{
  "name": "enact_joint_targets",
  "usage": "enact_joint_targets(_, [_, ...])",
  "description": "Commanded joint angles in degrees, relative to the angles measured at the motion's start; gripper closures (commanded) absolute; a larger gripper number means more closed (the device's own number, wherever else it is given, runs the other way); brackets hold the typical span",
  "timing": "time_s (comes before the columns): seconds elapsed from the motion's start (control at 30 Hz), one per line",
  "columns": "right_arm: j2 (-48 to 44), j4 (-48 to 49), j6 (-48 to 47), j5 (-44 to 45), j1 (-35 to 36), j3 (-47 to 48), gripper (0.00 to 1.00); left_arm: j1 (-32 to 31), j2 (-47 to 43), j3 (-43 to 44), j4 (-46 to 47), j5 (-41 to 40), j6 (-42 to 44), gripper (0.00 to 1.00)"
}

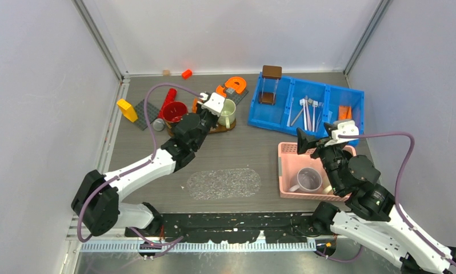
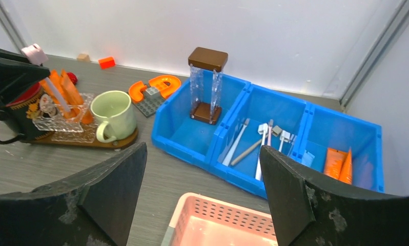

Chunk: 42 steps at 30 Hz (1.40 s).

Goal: Prepare toiletry sets of a toothbrush and toothpaste on the tray
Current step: Place the toothbrush in the toothpaste holder.

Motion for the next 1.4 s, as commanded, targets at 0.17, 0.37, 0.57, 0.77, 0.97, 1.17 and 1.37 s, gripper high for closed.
enact_joint_targets(0.17, [-1.9,3.2,-3.3,4.8,0.3,-2.4,0.13,1.4,2.4,-2.5,9.6,-2.3,2.3,1.00])
enact_joint_targets(0.37, [-2.3,3.9,-3.8,5.4,0.3,-3.0,0.12,2.0,4.4,-3.7,12.6,-2.2,2.4,1.00])
enact_joint_targets(0.57, [-1.4,3.9,-4.1,5.4,0.3,-3.2,0.12,2.6,5.8,-4.5,14.1,-2.6,2.7,1.00])
enact_joint_targets(0.77, [-0.8,3.9,-4.3,5.3,0.3,-3.2,0.12,3.0,8.0,-5.5,16.4,-2.8,3.3,1.00])
enact_joint_targets(0.97, [-0.5,4.0,-4.3,5.2,0.3,-3.5,0.12,3.1,10.6,-6.4,19.7,-3.1,4.4,1.00])
enact_joint_targets(1.17, [-0.1,4.0,-4.7,5.1,0.3,-3.7,0.12,3.3,12.8,-8.0,24.3,-4.0,5.2,1.00])
enact_joint_targets(1.37, [0.5,4.0,-4.8,5.1,0.3,-3.6,0.12,3.5,14.2,-9.2,27.5,-5.4,5.6,0.96])
